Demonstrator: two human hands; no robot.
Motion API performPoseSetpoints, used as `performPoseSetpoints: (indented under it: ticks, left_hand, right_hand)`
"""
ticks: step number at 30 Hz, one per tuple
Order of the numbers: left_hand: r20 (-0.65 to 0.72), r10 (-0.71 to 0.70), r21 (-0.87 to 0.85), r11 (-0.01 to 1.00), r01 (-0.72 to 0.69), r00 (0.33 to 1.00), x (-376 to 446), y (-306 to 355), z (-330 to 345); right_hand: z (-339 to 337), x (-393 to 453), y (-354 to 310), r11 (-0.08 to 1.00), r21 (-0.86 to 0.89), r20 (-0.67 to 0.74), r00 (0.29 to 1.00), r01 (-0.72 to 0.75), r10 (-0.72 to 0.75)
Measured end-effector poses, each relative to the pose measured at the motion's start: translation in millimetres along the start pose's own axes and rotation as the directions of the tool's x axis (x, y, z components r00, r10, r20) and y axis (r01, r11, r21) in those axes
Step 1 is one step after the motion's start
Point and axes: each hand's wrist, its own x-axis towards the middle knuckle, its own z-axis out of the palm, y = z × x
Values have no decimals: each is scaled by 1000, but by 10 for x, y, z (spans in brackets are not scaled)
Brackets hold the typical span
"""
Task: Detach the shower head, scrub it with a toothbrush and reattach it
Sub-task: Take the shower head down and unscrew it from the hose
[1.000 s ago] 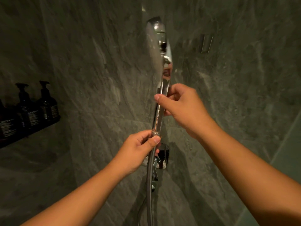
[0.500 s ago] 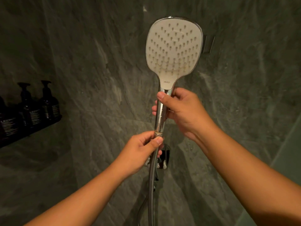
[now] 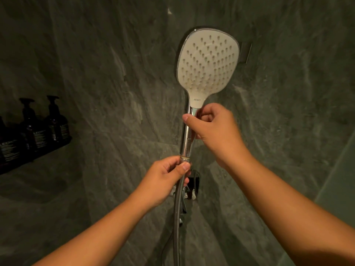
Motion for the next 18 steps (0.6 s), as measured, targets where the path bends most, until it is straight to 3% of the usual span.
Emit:
performPoseSetpoints:
  ticks: [5,12,18]
  left_hand:
    - [-17,15,5,1000,-15,1000,11,25,-4]
    - [-30,20,-5,1000,-20,999,-11,49,28]
    - [-27,29,4,1000,-29,999,-31,34,49]
  right_hand:
    - [-9,-40,-30,953,282,183,981,-111,60]
    - [16,-17,-8,1000,19,57,998,-16,15]
    - [13,-34,24,984,160,110,992,-80,63]
